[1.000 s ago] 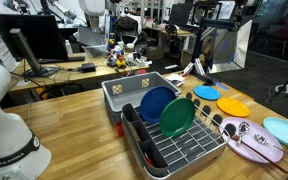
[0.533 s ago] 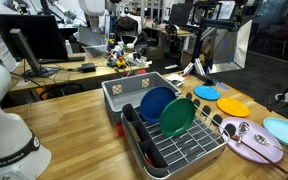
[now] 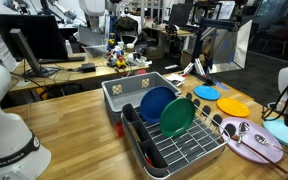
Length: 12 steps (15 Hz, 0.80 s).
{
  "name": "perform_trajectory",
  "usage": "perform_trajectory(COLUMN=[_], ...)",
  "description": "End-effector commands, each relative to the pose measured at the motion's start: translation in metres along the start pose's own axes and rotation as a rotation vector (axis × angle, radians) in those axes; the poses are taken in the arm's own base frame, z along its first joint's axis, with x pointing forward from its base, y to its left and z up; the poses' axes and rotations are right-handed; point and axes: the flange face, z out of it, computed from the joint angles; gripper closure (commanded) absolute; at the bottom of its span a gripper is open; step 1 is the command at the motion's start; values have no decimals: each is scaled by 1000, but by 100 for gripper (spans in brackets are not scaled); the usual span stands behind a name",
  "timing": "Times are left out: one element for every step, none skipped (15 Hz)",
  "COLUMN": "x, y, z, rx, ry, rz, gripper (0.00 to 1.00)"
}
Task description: Pick the small silver spoon on the white plate and put it on the yellow plate
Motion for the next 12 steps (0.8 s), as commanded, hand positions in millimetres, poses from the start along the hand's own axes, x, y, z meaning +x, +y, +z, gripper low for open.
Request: perform_trajectory(x=[11,13,15,16,17,19,20,21,22,23,23,24], y=[5,5,3,1,0,-2,-2,-3,-3,-4,-3,-3], z=[11,14,21,25,29,32,35,36,37,37,36,34], rx=[-25,-31,-35,-35,-38,-37,-38,-39,-41,-40,-48,-54], ry=[-36,-50,-59,-70,-80,-89,-94,-99,-98,-96,-87,-79], rz=[-2,-6,-8,-10,-11,-12,-12,-12,-9,-7,-3,-1], gripper=[0,0,0,0,0,0,0,0,0,0,0,0])
